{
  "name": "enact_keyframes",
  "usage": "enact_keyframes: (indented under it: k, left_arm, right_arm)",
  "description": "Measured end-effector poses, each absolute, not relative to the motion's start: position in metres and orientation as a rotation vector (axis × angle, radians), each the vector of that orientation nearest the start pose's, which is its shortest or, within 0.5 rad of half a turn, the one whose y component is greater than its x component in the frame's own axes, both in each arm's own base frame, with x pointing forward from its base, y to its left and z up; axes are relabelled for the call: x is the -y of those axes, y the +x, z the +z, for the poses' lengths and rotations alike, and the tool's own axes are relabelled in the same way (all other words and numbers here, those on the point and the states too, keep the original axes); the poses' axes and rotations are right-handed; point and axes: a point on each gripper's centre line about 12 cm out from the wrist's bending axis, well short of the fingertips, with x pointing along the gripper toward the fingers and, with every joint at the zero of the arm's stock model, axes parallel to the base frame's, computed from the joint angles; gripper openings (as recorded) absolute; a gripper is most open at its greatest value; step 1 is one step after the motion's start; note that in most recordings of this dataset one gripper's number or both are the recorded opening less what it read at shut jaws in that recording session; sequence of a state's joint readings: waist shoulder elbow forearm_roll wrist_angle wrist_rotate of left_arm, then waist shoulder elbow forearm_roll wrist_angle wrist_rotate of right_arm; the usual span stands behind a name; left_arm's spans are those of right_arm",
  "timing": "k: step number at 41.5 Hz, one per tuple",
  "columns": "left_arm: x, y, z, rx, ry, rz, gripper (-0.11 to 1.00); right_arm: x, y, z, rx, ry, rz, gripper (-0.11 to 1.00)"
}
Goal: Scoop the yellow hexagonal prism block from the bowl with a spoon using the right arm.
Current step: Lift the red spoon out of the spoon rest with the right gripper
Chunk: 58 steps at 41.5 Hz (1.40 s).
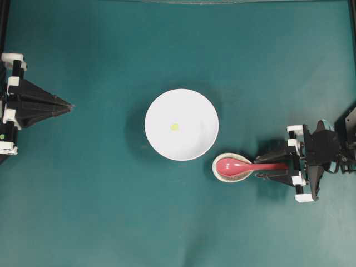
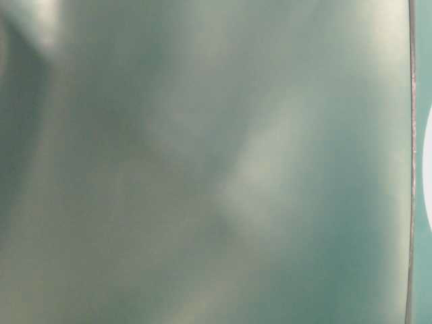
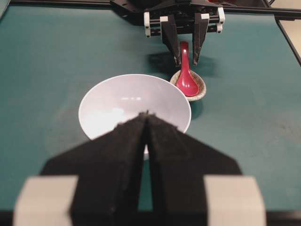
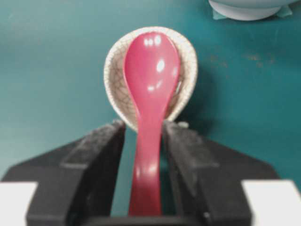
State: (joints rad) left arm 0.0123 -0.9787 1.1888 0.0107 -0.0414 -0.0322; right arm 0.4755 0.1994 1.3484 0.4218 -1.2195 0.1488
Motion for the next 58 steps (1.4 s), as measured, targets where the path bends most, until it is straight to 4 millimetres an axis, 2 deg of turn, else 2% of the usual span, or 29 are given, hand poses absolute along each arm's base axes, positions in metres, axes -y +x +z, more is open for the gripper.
enact_keyframes:
  k: [7,17,34,49,58]
  left_arm:
    - [-0.002,0.194,0.261,-0.169,-0.023,0.014,0.01]
    - [-0.002,0.194,0.261,-0.169,-0.023,0.014,0.01]
    - [-0.002,0.195,0.262,-0.169,-0.021,0.013,0.01]
    - [-0.002,0.194,0.261,-0.169,-0.023,0.014,0.01]
    - [-0.002,0.194,0.262,-0.164,-0.021,0.013,0.01]
  right_arm:
    - [-0.063,0.223,0.071,-0.334,0.149,0.030,0.38]
    - [-0.063,0.222,0.070,-0.342,0.148,0.030,0.25]
    - [-0.063,0.222,0.073,-0.335,0.145,0.032,0.24]
    - [-0.059,0.219,0.098,-0.334,0.157,0.039,0.24]
    - [-0.054,0.227,0.126,-0.356,0.123,0.046,0.24]
